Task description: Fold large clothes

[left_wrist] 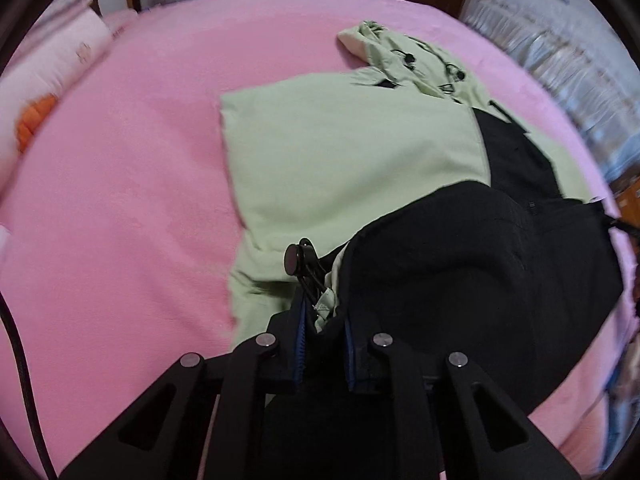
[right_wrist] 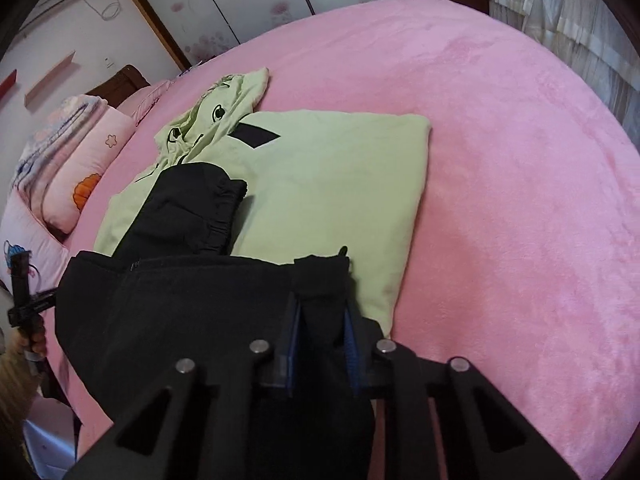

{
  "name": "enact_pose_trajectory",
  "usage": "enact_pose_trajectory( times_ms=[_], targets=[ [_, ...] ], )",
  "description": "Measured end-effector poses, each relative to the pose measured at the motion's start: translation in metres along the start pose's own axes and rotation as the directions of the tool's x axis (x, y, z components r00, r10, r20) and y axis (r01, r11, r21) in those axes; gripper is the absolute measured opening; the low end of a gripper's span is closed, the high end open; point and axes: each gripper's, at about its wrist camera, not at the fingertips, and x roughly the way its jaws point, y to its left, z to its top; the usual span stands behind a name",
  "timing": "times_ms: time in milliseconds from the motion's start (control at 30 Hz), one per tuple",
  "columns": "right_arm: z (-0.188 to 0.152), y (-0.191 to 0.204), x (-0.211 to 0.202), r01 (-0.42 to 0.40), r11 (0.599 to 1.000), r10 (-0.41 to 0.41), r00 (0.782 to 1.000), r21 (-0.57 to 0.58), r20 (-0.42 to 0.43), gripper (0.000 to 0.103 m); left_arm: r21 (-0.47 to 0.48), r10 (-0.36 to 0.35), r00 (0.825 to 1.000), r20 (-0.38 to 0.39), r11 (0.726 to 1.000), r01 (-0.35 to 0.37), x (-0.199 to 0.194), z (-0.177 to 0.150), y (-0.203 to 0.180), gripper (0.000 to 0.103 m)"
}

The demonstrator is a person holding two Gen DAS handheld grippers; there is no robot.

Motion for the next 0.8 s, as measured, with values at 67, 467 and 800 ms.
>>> enact_pose_trajectory(
  times_ms=[67,467,800],
  targets=[
    [0.000,0.010,-0.013,0.033,0.999,-0.032,0.999,-0.029,0.031,0.012,0.008,0.070,0.998,0.009,0.998,-0.070,-0.014,0.006,0.001,0.012],
    [0.060,0.053,-0.086,0.149,0.987,-0.124,0.948,-0.063,0.294,0.011,0.046,0.300,0.927,0.225,0.947,-0.318,-0.088,0.090,-0.024,0.011],
    [0.163,0.041,0.004,0.280,0.960,-0.264,0.911,-0.007,0.318,0.012,0.028,0.416,0.876,0.243,0.900,-0.435,0.008,0.210,-0.026,0.011]
  ],
)
